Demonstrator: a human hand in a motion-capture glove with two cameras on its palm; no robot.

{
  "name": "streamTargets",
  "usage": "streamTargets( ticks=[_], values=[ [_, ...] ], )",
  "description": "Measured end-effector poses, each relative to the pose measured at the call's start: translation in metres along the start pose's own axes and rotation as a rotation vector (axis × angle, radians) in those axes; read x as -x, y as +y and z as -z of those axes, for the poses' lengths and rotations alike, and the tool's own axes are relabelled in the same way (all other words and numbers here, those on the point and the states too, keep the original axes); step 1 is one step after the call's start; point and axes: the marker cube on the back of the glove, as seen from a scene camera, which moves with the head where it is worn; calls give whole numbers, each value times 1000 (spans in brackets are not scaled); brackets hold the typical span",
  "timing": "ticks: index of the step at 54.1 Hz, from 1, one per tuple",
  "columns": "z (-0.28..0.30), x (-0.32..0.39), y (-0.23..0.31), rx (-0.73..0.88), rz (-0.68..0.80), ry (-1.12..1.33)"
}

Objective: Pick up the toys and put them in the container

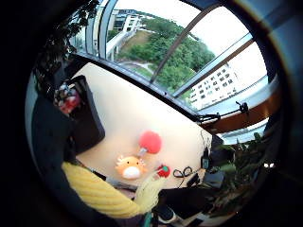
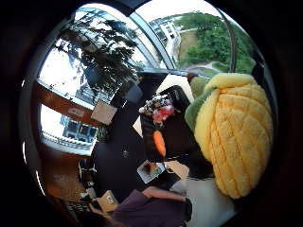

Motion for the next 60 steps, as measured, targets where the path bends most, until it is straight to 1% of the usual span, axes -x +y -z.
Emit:
streamTargets(
  ticks=[2,5,7,9,11,13,17,21,22,25,27,29,31,34,36,38,40,42,45,48,50,53,56,57,60],
  values=[
    [-10,23,-4,11,8,-24],
    [-30,42,-11,34,-27,50],
    [-41,54,-15,55,-9,67],
    [-50,69,-18,81,6,35],
    [-62,79,-22,104,-31,36],
    [-75,80,-25,125,-66,97],
    [-95,93,-21,235,5,101],
    [-114,98,-21,371,-144,201],
    [-115,99,-21,385,-138,179],
    [-109,108,-16,379,28,0],
    [-105,106,-14,362,84,-33],
    [-100,100,-14,353,88,-43],
    [-96,90,-15,352,40,-17],
    [-91,68,-17,353,-55,90],
    [-88,57,-16,352,-81,132],
    [-81,50,-14,354,-55,88],
    [-69,40,-9,356,4,13],
    [-60,23,-4,362,30,0],
    [-50,-8,4,376,22,53],
    [-44,-38,9,380,-55,134],
    [-36,-55,15,375,-80,124],
    [-22,-81,26,366,-74,72],
    [-16,-108,35,356,-113,80],
    [-14,-116,38,353,-106,72],
    [-11,-142,53,354,-16,32]
  ],
)
